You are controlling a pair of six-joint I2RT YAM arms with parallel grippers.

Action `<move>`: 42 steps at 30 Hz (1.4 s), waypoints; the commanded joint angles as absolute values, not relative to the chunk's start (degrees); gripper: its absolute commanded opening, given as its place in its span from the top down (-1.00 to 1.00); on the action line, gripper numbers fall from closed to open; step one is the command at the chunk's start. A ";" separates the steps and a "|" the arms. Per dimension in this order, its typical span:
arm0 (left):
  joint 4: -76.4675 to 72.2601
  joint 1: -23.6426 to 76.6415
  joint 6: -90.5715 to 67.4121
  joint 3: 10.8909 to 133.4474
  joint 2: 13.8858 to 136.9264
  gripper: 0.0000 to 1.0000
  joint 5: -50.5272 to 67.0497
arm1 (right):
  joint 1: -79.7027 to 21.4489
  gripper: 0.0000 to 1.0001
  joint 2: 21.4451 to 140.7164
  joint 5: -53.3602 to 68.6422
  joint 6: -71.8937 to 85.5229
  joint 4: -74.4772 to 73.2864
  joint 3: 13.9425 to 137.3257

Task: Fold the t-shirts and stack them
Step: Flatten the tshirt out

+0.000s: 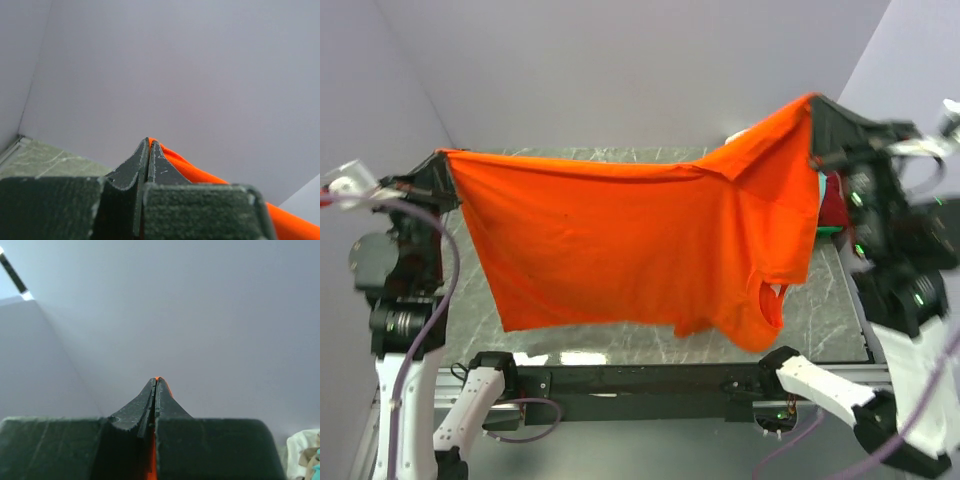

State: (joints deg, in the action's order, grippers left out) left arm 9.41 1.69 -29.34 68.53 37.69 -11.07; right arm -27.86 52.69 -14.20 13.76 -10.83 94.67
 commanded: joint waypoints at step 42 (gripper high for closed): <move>6.60 1.41 -25.75 68.73 31.81 0.99 -20.21 | -25.31 1.00 55.96 -15.20 2.99 -2.38 95.09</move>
State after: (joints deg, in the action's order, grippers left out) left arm 8.69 1.69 -27.64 67.88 30.83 -16.71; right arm -25.65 51.37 -13.28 6.04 -5.82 93.12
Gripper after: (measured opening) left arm 0.014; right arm 0.007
